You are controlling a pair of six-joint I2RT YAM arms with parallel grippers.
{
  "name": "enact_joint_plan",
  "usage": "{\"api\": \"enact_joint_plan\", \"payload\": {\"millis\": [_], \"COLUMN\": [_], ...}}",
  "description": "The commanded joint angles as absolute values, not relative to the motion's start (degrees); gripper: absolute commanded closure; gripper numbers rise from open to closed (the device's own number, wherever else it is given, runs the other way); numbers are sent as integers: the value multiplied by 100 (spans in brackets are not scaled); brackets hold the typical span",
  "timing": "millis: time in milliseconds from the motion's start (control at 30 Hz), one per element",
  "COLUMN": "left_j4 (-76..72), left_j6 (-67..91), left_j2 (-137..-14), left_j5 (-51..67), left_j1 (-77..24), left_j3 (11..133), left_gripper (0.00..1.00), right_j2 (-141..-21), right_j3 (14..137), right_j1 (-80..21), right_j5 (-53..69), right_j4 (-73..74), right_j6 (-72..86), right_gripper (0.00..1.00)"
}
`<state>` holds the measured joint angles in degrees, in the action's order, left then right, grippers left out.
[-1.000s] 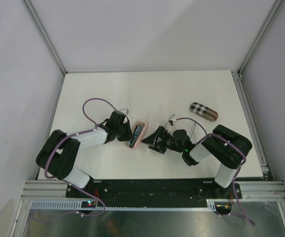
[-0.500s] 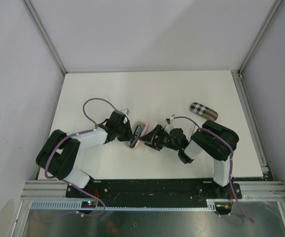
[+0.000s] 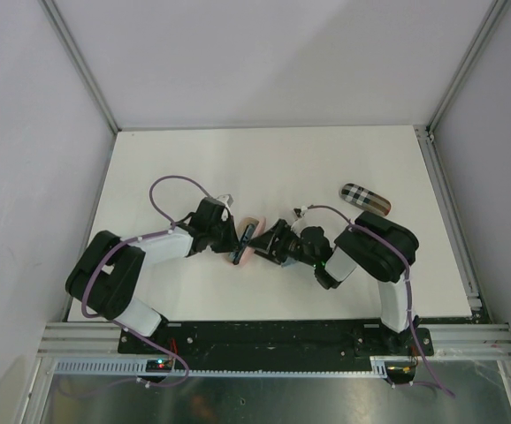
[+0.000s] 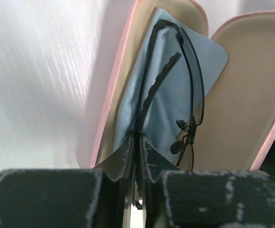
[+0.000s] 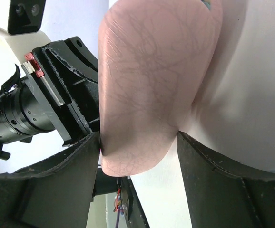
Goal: Organize the sunglasses
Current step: Place the sunglasses in the sunglasses case.
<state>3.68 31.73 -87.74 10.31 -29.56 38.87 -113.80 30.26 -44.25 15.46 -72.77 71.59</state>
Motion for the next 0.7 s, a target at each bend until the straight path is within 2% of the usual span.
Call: {"api": "enact_joint_plan", "payload": {"millis": [0, 233, 267, 367, 467, 533, 667], "left_j4": [452, 440, 435, 432, 417, 405, 387], "left_j6": [3011, 2997, 2997, 2984, 2973, 2978, 2973], "left_j2": [-8904, -8910, -8911, -8912, -8914, -8906, -8844], "left_j5": [1175, 1221, 1230, 1252, 1271, 1269, 1308], "left_j1": [-2966, -2960, -2961, -2962, -2962, -2962, -2962], "left_j3": [3812, 3819, 3821, 3823, 3817, 3811, 3811], "left_gripper": [89, 89, 89, 89, 89, 89, 89], "right_j2": [-11536, -11663, -11681, -11734, -11796, -11855, -11900], "right_j3": [3206, 3309, 3338, 3397, 3424, 3438, 3453], "right_j1": [-4411, -4412, -4416, -4428, -4443, -4440, -4436], "right_j5": [1458, 1498, 1531, 1552, 1535, 1535, 1550], "right_j4": [-7500, -7592, -7593, -7555, -7539, -7591, -7721], "right_j6": [7201, 7254, 7252, 7246, 7256, 7287, 7343], "right_gripper": [31, 35, 34, 23, 20, 21, 29]}}
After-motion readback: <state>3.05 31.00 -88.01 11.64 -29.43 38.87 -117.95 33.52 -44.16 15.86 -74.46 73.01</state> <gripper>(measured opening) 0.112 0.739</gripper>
